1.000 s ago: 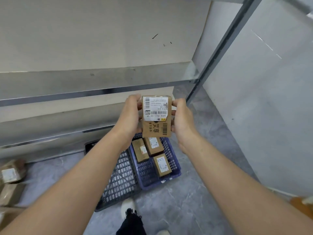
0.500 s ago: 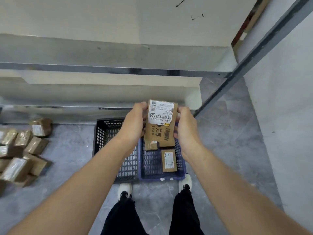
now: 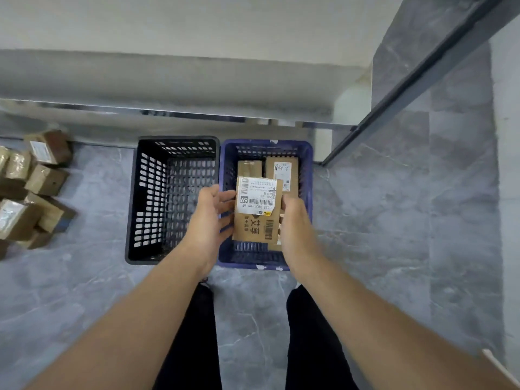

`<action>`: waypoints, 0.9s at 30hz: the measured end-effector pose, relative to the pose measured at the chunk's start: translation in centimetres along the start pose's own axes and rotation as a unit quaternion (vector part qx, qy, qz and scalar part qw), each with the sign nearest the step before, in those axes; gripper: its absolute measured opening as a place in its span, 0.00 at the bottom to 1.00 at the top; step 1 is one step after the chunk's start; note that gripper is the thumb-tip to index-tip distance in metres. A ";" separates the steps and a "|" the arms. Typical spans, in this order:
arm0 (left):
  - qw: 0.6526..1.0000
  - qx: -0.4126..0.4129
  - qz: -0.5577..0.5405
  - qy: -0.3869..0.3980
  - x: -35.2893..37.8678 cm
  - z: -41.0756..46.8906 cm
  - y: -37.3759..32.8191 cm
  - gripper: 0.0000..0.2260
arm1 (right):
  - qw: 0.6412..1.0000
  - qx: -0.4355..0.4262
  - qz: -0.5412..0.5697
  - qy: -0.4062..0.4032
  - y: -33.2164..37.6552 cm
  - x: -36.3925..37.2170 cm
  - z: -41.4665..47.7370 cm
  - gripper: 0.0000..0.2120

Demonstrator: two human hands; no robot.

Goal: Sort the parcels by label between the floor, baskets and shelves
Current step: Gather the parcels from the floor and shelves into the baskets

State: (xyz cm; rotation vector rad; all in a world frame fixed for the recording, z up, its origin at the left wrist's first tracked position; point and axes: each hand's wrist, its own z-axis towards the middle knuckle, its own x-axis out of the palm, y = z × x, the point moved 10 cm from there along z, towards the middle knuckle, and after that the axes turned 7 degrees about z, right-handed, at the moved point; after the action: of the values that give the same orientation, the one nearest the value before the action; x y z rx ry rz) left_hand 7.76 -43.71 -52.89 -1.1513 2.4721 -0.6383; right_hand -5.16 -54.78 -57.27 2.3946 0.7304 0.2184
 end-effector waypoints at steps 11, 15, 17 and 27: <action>0.996 -0.086 0.019 0.007 -0.2 17.5 14.3 0.17 | 0.997 0.073 -0.004 -0.026 -15.0 2.1 14.1 0.22; 0.994 -0.091 0.050 0.013 -0.1 22.7 18.2 0.18 | 0.995 0.093 -0.001 -0.034 -20.2 2.8 18.7 0.20; 0.994 -0.083 0.068 0.020 0.2 25.3 19.6 0.19 | 0.994 0.098 -0.012 -0.037 -22.1 3.4 20.4 0.23; 0.988 -0.103 0.110 0.017 2.8 34.7 25.6 0.22 | 0.986 0.157 -0.057 -0.005 -31.1 4.9 28.9 0.24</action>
State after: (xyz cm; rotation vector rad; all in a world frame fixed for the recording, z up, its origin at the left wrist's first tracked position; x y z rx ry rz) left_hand 6.50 -40.09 -95.97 -0.9209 2.6945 -0.3501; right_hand -5.80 -46.54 -99.25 2.6360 0.9538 0.0448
